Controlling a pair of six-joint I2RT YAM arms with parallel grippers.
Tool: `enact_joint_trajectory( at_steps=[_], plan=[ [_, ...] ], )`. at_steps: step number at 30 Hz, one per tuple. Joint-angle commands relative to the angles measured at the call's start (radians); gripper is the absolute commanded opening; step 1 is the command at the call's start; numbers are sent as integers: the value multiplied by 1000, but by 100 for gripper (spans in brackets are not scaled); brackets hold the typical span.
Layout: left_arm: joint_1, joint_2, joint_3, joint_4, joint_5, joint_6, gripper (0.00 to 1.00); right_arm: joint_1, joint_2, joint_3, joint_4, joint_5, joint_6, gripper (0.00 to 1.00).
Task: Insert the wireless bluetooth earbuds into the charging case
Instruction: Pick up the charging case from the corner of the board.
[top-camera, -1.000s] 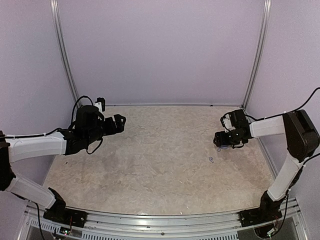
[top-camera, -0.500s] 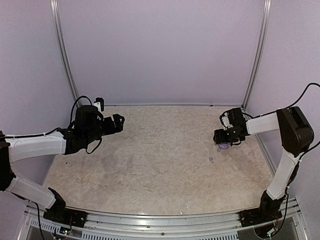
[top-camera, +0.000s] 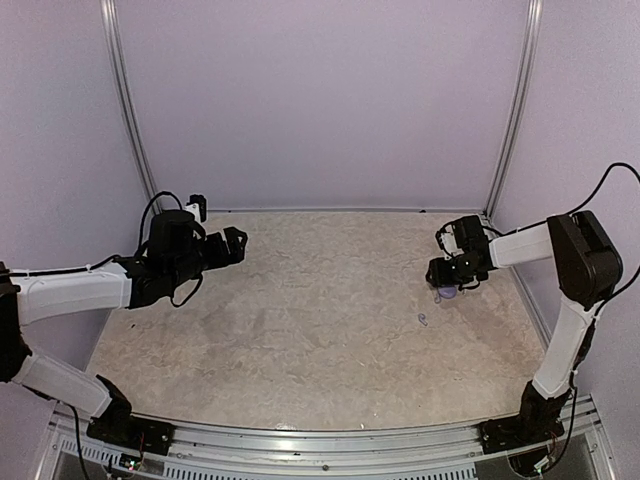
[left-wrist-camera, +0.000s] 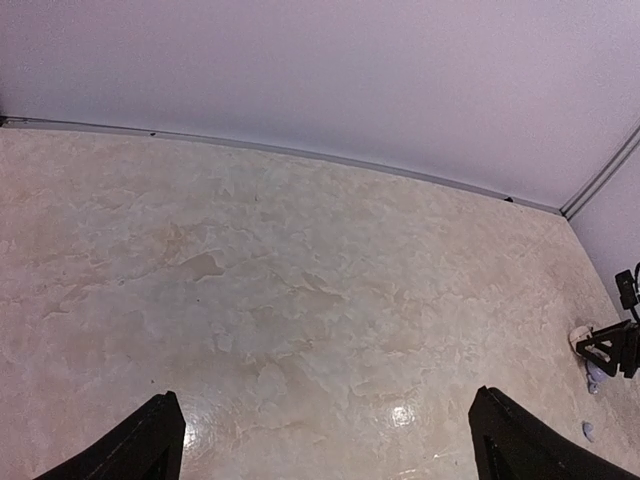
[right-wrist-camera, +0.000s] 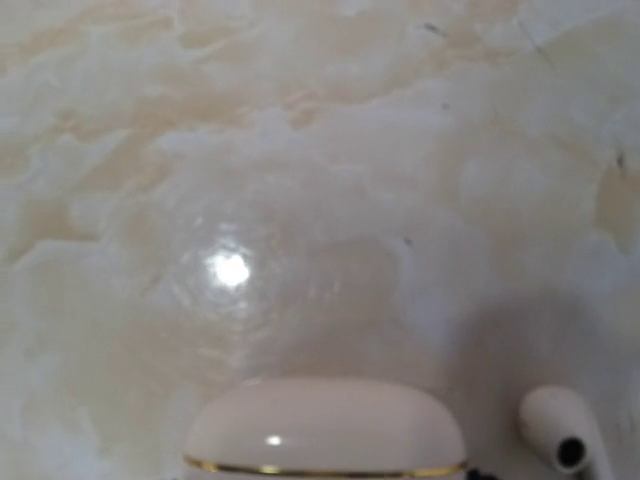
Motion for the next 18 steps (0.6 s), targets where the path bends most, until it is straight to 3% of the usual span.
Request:
enact_joint_trajectory(
  at_steps=[1, 12, 18],
  plan=[
    [10, -14, -6, 18, 5, 0, 99, -4, -7, 1, 19, -48, -3, 53],
    [-11, -92, -137, 258, 119, 75, 99, 107, -157, 23, 113, -303, 88, 48],
    [-102, -88, -169, 384, 194, 238, 99, 228, -214, 112, 155, -488, 136, 47]
  ],
)
